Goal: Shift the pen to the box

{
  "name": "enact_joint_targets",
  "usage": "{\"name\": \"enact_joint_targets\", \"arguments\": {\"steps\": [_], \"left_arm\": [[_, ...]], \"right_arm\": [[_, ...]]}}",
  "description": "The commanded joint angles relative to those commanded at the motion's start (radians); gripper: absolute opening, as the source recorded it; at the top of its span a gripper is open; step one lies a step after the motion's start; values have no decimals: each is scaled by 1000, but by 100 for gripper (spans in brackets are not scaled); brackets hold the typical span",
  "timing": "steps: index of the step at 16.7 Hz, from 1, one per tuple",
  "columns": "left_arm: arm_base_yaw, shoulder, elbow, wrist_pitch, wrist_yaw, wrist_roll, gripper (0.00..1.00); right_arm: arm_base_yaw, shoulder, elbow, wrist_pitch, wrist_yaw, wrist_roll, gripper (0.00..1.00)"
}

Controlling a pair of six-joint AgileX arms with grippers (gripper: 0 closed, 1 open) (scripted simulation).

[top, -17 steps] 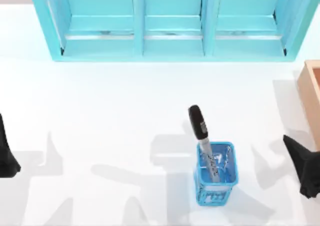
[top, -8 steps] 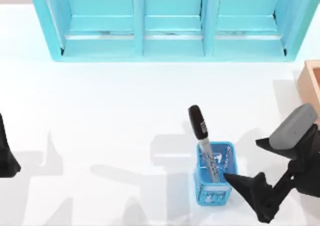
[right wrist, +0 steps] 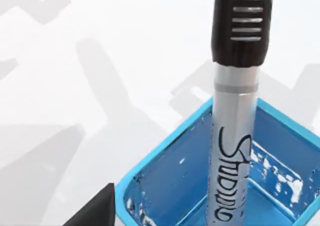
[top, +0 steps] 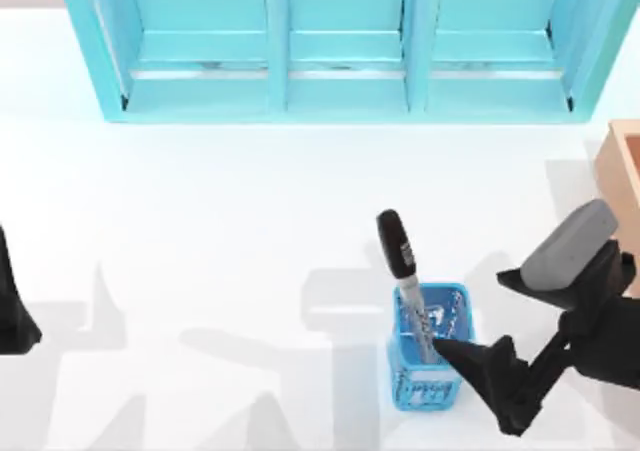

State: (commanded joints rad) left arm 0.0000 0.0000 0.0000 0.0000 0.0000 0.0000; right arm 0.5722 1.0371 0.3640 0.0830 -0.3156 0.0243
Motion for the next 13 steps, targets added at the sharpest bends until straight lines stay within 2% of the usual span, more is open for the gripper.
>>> {"name": "enact_joint_targets", "arguments": {"steps": [8, 13], "left_arm": [[0, 0, 0, 0, 0, 0, 100], [0, 0, 0, 0, 0, 0, 100]], "right_arm": [[93, 471, 90, 383, 82, 58, 100], [112, 545, 101, 455, 99, 70, 100]]}}
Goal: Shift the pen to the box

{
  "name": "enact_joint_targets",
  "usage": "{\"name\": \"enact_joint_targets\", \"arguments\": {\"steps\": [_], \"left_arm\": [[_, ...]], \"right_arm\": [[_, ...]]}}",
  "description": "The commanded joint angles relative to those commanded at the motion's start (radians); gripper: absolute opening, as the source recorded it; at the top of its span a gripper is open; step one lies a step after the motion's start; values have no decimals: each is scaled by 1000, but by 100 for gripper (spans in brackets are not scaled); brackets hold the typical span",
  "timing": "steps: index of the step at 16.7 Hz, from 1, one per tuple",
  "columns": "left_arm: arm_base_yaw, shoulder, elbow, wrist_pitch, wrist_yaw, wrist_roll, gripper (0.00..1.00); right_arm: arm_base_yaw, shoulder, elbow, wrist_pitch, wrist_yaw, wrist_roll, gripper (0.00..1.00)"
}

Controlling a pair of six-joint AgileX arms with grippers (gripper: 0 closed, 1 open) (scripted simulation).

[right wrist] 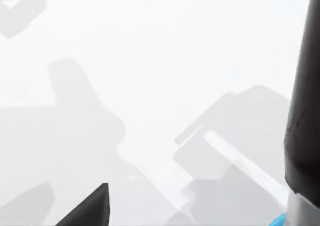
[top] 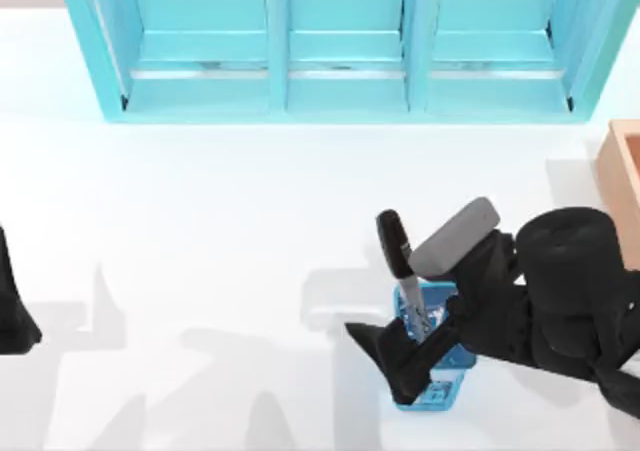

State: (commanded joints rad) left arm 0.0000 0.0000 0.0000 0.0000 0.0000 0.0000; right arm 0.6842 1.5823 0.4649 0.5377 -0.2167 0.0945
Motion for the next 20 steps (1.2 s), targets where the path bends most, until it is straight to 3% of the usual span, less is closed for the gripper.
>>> {"name": "enact_joint_targets", "arguments": {"steps": [2, 15, 20], "left_arm": [[0, 0, 0, 0, 0, 0, 100], [0, 0, 0, 0, 0, 0, 100], [0, 0, 0, 0, 0, 0, 100]], "right_arm": [[0, 0, 0, 0, 0, 0, 100], [0, 0, 0, 0, 0, 0, 2], [0, 0, 0, 0, 0, 0, 0]]}}
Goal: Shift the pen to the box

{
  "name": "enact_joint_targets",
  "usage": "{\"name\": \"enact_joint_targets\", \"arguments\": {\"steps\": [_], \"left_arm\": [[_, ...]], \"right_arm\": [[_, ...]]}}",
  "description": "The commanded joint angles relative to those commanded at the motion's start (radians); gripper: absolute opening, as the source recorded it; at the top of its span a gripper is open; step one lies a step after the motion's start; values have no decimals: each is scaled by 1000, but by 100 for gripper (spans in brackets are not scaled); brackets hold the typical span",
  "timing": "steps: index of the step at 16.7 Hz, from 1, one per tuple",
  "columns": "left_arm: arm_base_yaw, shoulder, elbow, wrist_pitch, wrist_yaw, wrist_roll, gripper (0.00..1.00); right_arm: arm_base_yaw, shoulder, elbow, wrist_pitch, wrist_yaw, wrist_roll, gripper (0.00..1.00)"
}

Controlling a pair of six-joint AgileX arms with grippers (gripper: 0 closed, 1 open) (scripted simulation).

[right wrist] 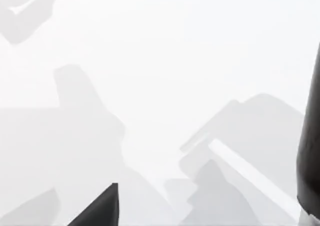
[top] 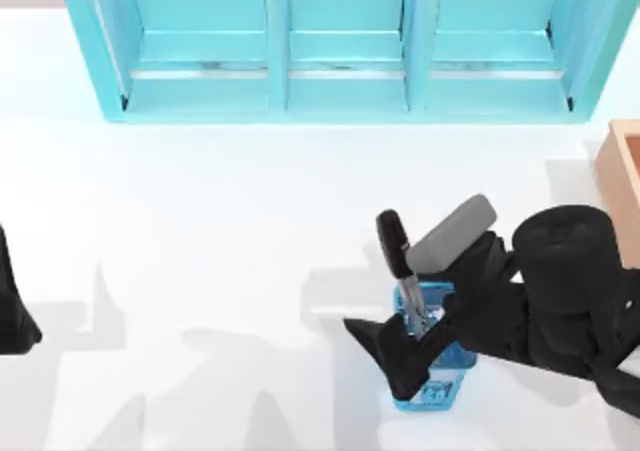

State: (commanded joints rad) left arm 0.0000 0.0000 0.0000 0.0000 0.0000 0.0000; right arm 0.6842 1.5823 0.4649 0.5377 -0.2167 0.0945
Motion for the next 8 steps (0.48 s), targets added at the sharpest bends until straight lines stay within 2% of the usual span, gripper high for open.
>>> {"name": "enact_joint_targets", "arguments": {"steps": [5, 8], "left_arm": [[0, 0, 0, 0, 0, 0, 100], [0, 0, 0, 0, 0, 0, 100]], "right_arm": [[0, -6, 7, -2, -4, 2, 0], [-61, -63, 63, -60, -36, -53, 0]]}}
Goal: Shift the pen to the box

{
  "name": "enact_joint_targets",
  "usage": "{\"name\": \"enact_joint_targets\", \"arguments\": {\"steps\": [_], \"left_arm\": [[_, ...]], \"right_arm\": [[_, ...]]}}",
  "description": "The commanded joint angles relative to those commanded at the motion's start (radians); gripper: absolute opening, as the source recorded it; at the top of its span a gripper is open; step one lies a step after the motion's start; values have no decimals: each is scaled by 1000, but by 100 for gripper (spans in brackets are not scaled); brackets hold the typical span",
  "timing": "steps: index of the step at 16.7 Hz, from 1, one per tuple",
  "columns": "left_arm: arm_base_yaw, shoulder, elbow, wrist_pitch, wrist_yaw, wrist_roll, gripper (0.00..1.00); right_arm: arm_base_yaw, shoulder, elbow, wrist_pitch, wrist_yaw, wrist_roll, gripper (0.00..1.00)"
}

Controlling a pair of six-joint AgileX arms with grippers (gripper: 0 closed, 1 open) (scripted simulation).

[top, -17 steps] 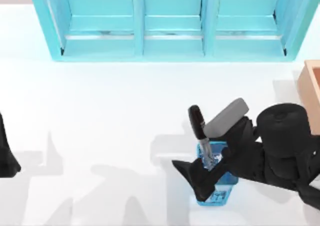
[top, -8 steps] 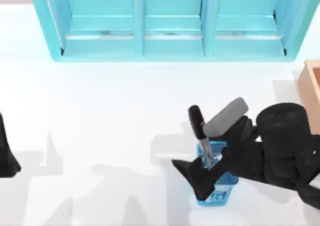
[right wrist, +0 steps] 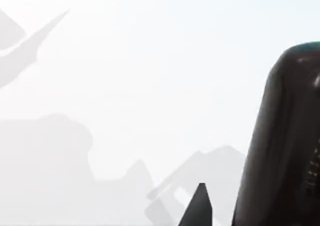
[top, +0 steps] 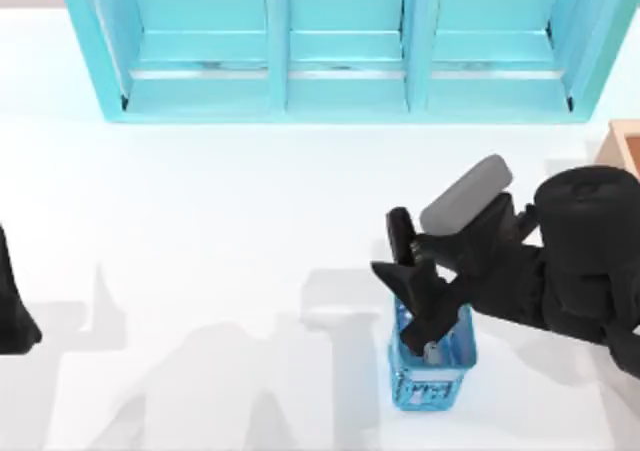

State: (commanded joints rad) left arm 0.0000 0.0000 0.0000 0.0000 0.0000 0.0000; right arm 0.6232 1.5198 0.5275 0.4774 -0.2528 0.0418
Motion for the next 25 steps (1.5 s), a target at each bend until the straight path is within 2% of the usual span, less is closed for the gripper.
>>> {"name": "enact_joint_targets", "arguments": {"steps": [5, 9, 14, 18, 23, 25], "left_arm": [[0, 0, 0, 0, 0, 0, 100], [0, 0, 0, 0, 0, 0, 100], [0, 0, 0, 0, 0, 0, 100], [0, 0, 0, 0, 0, 0, 100], [0, 0, 0, 0, 0, 0, 100], [0, 0, 0, 0, 0, 0, 100]], "right_arm": [[-168, -135, 100, -261, -155, -147, 0], [-264, -208, 142, -625, -271, -230, 0], [-495, -393, 217, -972, -426, -342, 0], [-591, -487, 288, -1059, -490, -417, 0], [-586, -482, 289, -1061, -488, -414, 0], [-591, -453, 324, -1096, -456, -421, 0]]}}
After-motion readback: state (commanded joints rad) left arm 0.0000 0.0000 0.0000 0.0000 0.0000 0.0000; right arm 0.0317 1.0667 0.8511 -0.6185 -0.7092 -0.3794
